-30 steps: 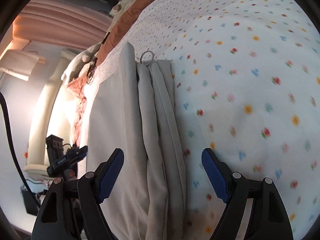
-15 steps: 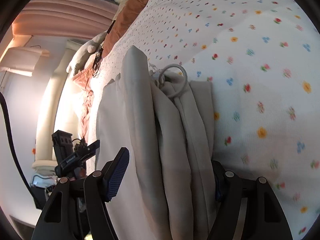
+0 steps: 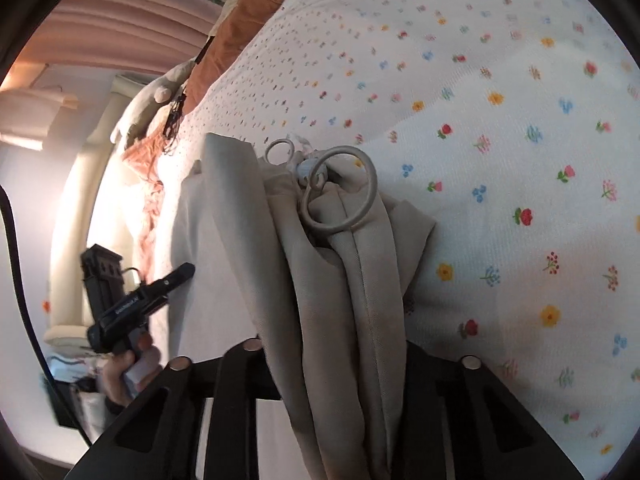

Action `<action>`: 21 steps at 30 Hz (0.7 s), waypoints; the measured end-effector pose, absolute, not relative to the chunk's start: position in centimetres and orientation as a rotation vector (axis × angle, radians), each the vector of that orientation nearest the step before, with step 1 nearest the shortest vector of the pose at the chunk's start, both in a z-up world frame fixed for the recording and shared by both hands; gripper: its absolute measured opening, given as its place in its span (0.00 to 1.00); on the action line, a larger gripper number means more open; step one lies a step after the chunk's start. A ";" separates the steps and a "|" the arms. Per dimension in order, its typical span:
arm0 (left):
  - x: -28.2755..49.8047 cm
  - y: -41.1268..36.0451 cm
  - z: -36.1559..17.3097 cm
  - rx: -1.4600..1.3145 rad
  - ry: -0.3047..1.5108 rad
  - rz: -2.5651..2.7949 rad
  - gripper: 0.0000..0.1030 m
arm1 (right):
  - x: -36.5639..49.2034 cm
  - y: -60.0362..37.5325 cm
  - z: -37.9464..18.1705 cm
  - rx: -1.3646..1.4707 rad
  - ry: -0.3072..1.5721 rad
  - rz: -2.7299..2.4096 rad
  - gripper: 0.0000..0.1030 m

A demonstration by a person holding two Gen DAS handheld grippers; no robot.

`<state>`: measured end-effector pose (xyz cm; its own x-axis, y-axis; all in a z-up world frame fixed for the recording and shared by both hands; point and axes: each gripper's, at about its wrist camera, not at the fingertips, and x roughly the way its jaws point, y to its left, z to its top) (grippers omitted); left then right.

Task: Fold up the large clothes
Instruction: 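Close the right tool on the drawstring end while the left tool grips the jacket edge, then lift the folded jacket with both tools and carry it toward the headboard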

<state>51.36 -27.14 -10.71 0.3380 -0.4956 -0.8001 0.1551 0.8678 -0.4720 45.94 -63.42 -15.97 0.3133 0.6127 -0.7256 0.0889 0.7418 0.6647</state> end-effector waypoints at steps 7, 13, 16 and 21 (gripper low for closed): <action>49.5 -26.2 -7.5 -0.341 1.081 -0.443 0.16 | 44.6 -62.1 -11.3 0.615 1.134 0.358 0.13; 46.8 -25.2 -3.3 -0.346 0.995 -0.461 0.14 | 41.8 -60.4 -6.6 0.593 1.041 0.372 0.13; 45.0 -24.5 -1.4 -0.357 0.954 -0.470 0.13 | 39.5 -59.6 -4.2 0.578 0.997 0.371 0.13; 41.9 -22.9 1.7 -0.375 0.896 -0.487 0.13 | 36.1 -58.4 -0.3 0.552 0.924 0.373 0.13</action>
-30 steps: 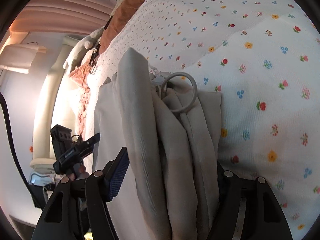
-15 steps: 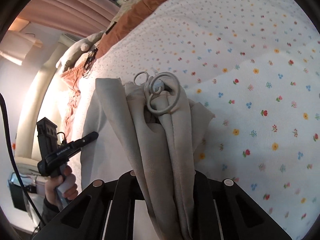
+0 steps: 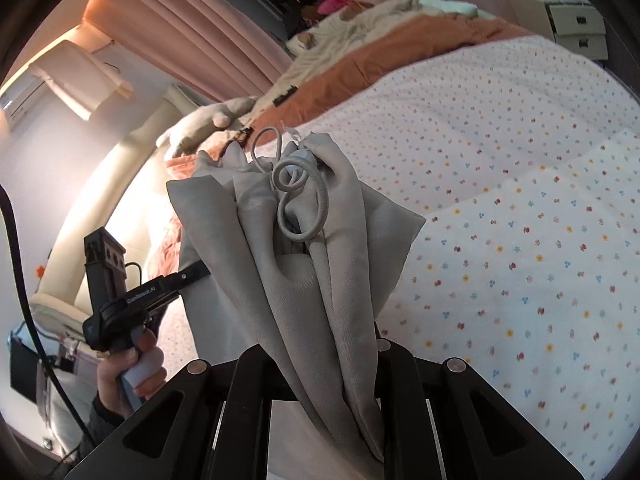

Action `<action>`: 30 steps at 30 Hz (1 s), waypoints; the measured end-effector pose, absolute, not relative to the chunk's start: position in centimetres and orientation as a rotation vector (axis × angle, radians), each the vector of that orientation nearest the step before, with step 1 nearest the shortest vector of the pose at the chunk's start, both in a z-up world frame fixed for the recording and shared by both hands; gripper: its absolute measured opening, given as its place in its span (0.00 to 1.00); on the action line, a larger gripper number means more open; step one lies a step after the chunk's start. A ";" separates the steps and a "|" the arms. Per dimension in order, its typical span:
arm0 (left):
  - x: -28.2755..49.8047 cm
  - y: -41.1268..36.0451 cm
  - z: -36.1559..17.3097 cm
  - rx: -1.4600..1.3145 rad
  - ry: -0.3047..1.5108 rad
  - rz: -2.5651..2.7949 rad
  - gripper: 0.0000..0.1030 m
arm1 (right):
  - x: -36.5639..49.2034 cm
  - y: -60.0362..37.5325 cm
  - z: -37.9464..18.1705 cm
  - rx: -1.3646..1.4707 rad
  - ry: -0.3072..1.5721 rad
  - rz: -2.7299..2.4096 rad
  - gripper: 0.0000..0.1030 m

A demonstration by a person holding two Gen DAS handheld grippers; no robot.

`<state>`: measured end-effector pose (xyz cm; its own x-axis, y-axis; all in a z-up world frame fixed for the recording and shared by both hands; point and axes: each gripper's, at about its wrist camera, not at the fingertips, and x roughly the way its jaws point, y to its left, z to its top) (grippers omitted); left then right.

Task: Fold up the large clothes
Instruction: 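Lift the folded jacket with both tools and carry it toward the headboard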

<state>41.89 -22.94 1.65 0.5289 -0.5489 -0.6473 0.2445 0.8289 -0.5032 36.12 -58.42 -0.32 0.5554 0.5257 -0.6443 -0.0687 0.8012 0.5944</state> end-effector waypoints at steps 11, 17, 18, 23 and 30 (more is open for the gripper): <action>35.7 -17.8 7.1 -0.426 0.759 -0.510 0.12 | 29.0 -54.5 6.7 0.507 0.769 0.421 0.12; 31.6 -14.2 10.5 -0.439 0.680 -0.494 0.11 | 26.1 -51.6 10.2 0.477 0.706 0.465 0.12; 30.9 -13.5 11.1 -0.441 0.666 -0.490 0.11 | 25.8 -51.2 10.7 0.473 0.696 0.472 0.12; 27.5 -9.8 13.8 -0.460 0.601 -0.465 0.11 | 23.2 -48.1 13.9 0.444 0.647 0.518 0.12; 22.5 -4.0 17.5 -0.467 0.515 -0.411 0.11 | 19.7 -42.9 18.2 0.404 0.600 0.597 0.12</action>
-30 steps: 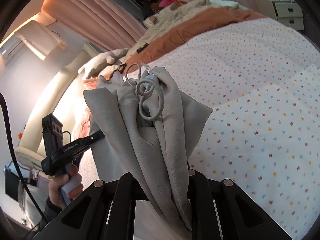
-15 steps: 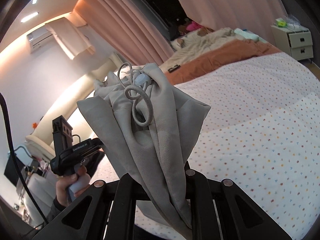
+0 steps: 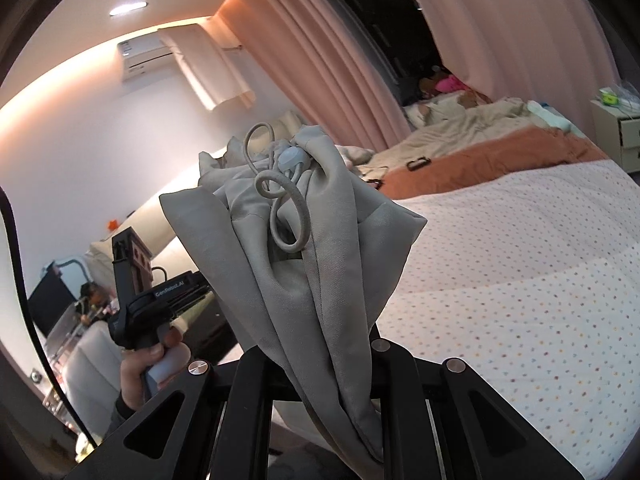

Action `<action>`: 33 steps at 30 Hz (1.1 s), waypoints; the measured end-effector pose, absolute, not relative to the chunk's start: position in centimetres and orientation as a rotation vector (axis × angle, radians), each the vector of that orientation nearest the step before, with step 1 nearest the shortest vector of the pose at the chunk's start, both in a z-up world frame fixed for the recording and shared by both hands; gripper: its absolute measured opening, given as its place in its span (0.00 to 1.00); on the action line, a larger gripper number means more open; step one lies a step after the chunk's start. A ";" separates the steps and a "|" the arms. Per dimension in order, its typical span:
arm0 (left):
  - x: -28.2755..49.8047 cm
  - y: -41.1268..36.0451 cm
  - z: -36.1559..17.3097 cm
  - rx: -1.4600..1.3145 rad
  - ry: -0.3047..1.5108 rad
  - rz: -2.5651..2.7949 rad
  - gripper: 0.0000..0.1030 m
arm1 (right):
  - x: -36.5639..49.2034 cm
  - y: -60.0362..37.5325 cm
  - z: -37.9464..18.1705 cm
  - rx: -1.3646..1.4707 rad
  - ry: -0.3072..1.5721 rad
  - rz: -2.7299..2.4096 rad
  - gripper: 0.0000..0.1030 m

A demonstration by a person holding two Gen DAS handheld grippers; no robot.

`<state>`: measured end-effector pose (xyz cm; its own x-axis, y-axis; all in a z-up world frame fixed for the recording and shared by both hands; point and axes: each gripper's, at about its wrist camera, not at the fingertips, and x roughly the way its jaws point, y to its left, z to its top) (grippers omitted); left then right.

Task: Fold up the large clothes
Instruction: 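Lift the folded jacket with both tools and carry it toward the headboard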

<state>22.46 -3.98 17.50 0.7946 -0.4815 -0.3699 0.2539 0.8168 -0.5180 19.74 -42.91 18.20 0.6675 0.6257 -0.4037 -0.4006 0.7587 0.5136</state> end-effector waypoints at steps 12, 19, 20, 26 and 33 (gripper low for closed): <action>15.2 6.5 20.9 -0.468 0.421 -0.301 0.11 | 15.8 -33.8 21.9 0.356 0.543 0.771 0.12; 13.3 12.2 21.7 -0.476 0.393 -0.233 0.11 | 15.7 -27.7 22.9 0.320 0.549 0.902 0.12; 13.2 13.1 21.7 -0.479 0.389 -0.227 0.11 | 15.7 -26.8 22.9 0.312 0.553 0.917 0.12; 13.2 18.2 21.4 -0.498 0.370 -0.175 0.11 | 17.0 -21.6 23.4 0.264 0.573 0.983 0.12; 14.1 23.9 21.1 -0.467 0.377 -0.093 0.11 | 18.9 -14.7 22.9 0.238 0.590 1.047 0.12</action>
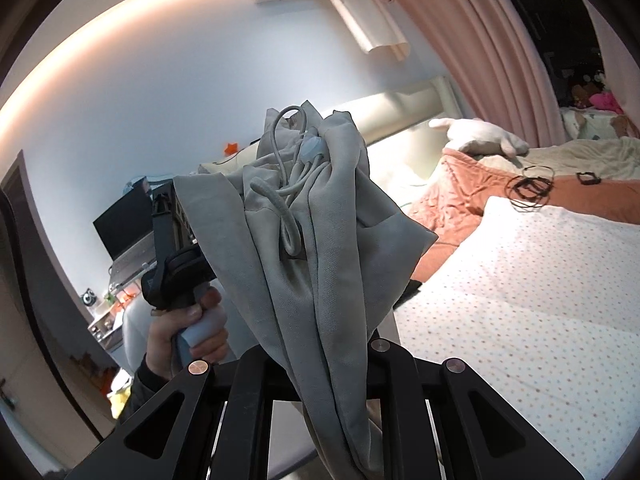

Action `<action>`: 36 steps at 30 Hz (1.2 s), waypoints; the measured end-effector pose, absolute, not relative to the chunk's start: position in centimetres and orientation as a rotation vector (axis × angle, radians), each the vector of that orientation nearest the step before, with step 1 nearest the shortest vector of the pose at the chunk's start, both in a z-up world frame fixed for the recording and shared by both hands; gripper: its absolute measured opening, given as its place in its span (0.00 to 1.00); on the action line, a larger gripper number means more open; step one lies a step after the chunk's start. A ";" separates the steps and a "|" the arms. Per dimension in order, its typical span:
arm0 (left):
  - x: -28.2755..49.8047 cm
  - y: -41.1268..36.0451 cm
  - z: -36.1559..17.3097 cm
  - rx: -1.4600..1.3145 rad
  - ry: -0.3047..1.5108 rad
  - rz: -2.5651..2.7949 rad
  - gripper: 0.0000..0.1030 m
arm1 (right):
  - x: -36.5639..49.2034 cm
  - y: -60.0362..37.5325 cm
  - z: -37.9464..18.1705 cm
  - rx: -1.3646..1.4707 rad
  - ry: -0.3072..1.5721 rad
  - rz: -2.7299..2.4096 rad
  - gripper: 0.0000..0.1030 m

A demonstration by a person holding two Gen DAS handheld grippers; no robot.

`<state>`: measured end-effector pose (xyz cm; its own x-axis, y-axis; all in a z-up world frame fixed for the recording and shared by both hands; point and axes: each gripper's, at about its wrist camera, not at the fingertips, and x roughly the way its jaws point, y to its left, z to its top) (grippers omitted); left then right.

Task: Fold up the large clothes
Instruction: 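Lift the folded jacket with both tools and carry it toward the headboard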

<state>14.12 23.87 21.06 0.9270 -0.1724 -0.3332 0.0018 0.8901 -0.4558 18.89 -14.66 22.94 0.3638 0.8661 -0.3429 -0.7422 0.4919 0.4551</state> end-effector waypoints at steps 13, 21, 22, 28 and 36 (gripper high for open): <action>17.2 35.2 19.4 -0.420 0.416 0.080 0.11 | 23.1 1.6 21.0 0.152 0.653 1.181 0.12; 19.5 43.0 17.6 -0.467 0.426 0.211 0.11 | 25.9 12.0 19.3 0.084 0.705 1.294 0.12; 19.7 43.7 17.5 -0.472 0.428 0.225 0.11 | 26.3 13.1 19.0 0.074 0.716 1.310 0.12; 21.3 48.6 16.2 -0.487 0.463 0.324 0.10 | 27.8 20.4 17.1 0.051 0.768 1.394 0.12; 23.9 52.7 14.3 -0.460 0.533 0.421 0.10 | 30.2 26.2 13.1 0.116 0.859 1.486 0.13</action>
